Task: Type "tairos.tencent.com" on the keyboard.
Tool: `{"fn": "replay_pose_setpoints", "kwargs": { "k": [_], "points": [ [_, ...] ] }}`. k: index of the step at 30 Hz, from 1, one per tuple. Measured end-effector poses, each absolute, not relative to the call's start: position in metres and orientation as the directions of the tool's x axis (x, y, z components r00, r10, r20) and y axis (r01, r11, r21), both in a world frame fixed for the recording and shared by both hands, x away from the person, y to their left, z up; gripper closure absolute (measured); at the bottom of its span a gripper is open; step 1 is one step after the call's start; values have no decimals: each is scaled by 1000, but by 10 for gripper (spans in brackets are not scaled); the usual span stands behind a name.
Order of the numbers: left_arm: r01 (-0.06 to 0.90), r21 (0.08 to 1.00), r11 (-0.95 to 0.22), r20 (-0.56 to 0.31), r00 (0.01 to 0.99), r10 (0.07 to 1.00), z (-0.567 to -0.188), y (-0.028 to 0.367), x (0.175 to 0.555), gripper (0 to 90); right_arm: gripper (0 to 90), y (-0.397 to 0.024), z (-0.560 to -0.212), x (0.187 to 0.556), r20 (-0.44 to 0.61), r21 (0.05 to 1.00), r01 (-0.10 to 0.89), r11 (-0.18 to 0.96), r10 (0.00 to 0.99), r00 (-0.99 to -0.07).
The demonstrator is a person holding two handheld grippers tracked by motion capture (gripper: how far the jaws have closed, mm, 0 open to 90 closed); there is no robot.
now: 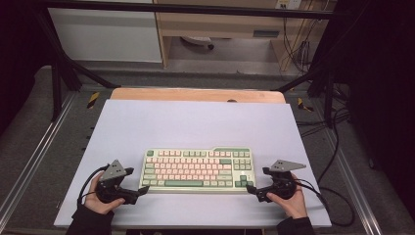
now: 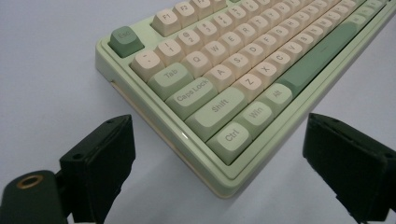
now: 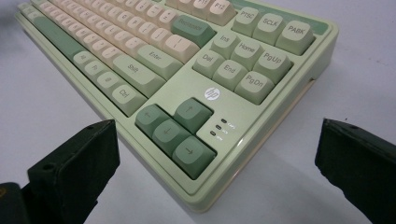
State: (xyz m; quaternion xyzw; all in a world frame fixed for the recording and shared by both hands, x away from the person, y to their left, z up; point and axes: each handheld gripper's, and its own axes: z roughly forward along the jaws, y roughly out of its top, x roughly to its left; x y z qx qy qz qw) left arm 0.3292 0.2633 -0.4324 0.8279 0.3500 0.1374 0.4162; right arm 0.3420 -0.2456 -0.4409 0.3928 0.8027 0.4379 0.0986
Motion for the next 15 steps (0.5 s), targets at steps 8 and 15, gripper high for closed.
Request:
{"fn": "replay_pose_setpoints", "kwargs": {
  "k": [8, 15],
  "points": [
    [465, 789, -402, -65, 714, 698, -429, 260, 329, 103, 5, -246, -441, 342, 186, 780, 545, 307, 717, -672],
    [464, 786, -409, -59, 714, 697, -427, 256, 329, 107, 5, -246, -441, 342, 184, 777, 546, 313, 716, -673]
  ]
}}
